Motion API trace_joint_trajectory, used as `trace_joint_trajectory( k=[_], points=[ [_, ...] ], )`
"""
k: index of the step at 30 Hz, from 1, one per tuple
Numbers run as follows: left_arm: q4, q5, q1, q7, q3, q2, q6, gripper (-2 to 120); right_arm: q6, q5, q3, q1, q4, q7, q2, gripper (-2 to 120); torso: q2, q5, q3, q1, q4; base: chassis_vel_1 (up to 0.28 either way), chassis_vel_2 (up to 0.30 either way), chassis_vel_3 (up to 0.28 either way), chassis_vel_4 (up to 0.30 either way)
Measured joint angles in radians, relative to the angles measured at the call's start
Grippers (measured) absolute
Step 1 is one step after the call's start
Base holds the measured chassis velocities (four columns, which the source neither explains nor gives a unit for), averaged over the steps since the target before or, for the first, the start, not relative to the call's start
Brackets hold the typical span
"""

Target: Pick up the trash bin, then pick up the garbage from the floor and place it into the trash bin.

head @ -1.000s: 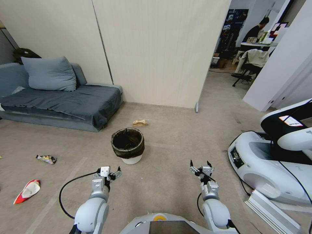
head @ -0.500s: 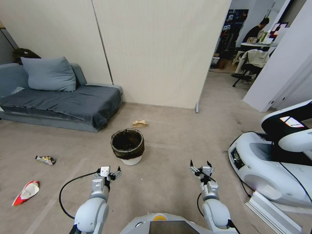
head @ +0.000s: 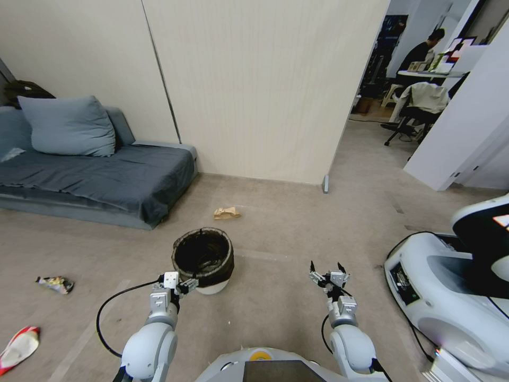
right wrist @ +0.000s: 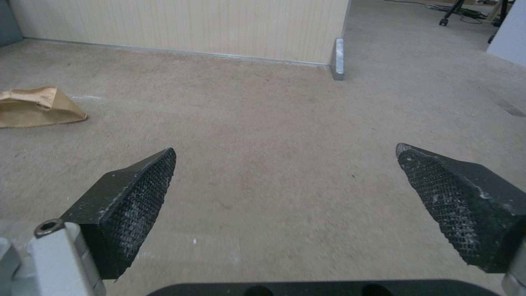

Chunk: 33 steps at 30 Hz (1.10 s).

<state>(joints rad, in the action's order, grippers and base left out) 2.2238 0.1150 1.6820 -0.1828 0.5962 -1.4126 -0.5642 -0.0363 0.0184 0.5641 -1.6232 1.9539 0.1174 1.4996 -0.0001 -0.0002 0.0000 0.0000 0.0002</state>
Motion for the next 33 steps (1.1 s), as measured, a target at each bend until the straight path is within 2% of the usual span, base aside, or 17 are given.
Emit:
trace_joint_trajectory(
  k=[5, 33],
  points=[
    [0.000, 0.000, 0.000, 0.000, 0.000, 0.000, 0.000, 100, 0.000, 0.000, 0.000, 0.001, 0.000, 0.000, 0.000, 100, 0.000, 0.0002, 0.000, 0.000, -0.0003, -0.111, 0.088, 0.089, -0.109],
    [0.000, 0.000, 0.000, 0.000, 0.000, 0.000, 0.000, 100, 0.000, 0.000, 0.000, 0.000, 0.000, 0.000, 0.000, 100, 0.000, 0.0002, 0.000, 0.000, -0.0002, 0.000, 0.000, 0.000, 0.000]
  ],
)
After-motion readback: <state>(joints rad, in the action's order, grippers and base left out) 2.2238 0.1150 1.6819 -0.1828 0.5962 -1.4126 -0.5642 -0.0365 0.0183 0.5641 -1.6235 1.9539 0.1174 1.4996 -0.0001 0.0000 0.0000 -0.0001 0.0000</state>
